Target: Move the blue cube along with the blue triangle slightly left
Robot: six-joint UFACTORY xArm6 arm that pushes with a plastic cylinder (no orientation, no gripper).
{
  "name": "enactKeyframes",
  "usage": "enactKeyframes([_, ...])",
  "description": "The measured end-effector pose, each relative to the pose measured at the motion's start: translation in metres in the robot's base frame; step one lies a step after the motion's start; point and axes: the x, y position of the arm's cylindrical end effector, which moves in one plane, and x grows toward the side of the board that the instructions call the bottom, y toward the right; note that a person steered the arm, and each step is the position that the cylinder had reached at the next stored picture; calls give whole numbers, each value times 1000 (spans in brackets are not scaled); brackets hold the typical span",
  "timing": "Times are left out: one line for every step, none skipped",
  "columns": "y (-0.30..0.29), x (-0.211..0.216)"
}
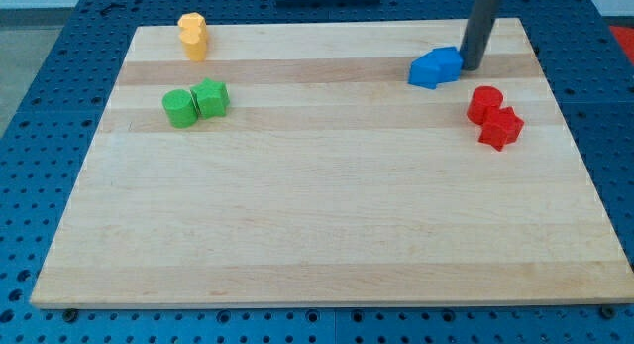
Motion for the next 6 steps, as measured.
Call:
enactKeyframes([-46,20])
enactKeyframes([-97,53])
enactKeyframes([-124,68])
enactKeyframes([-106,57])
enactKeyframes([-72,42])
enactKeyframes([-58,22])
